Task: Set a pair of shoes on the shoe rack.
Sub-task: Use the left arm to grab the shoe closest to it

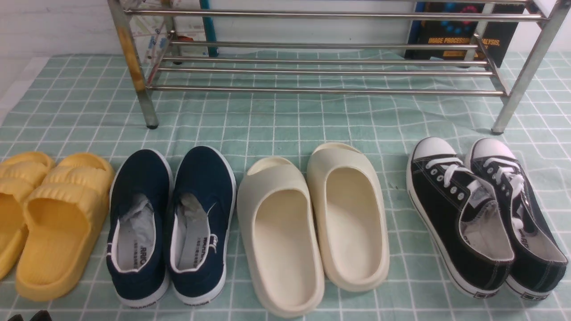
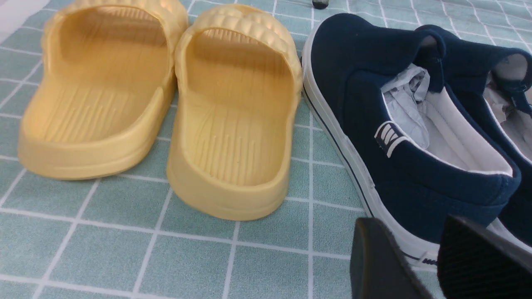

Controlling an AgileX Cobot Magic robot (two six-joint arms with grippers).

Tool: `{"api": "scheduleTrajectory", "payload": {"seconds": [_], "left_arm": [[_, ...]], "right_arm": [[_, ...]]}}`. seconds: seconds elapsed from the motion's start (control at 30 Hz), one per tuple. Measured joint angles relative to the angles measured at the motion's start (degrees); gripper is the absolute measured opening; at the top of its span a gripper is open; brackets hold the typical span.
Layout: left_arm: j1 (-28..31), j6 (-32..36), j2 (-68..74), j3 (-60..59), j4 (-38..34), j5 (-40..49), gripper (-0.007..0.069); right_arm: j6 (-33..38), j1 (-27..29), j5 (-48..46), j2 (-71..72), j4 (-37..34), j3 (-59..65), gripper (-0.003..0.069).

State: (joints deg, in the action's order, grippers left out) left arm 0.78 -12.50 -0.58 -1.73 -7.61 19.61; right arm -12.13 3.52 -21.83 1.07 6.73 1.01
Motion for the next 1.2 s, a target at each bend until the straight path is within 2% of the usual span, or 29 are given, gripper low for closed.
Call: {"api": "scheduleTrajectory", "payload": {"seconds": [0.23, 0.53, 0.57, 0.63, 0.67, 0.7, 0.83, 1.2], "left_arm": [[0.0, -4.4, 0.0, 0.0, -9.3, -2.8, 0.0239], [0.0, -8.6, 0.0, 0.0, -15.5, -4.5, 0.0239], [0.0, -12.9, 0.0, 0.0, -23.4, -6.4, 0.0239], [0.0, -17.7, 0.0, 0.0, -33.0, -8.8, 0.0239], [0.0, -18.1, 0.0, 0.0, -34.1, -8.8, 0.0239], [0.0, -20.4, 0.0, 0.0, -42.2, -10.4, 0.0239], [0.0, -18.6, 0.0, 0.0, -49.1, -12.3, 0.0239], [0.0, -9.5, 0.0, 0.1, -50.4, -13.6, 0.0239]], "right_arm": [[0.0, 0.0, 0.0, 0.0, 0.0, 0.0, 0.0246], [0.0, 0.0, 0.0, 0.0, 0.0, 0.0, 0.0246], [0.0, 0.0, 0.0, 0.0, 0.0, 0.0, 0.0246], [0.0, 0.0, 0.0, 0.0, 0.0, 0.0, 0.0246], [0.0, 0.0, 0.0, 0.0, 0.0, 0.0, 0.0246], [0.0, 0.0, 0.0, 0.0, 0.0, 0.0, 0.0246], [0.0, 0.0, 0.0, 0.0, 0.0, 0.0, 0.0246], [0.0, 0.0, 0.0, 0.0, 0.0, 0.0, 0.0246]]}}
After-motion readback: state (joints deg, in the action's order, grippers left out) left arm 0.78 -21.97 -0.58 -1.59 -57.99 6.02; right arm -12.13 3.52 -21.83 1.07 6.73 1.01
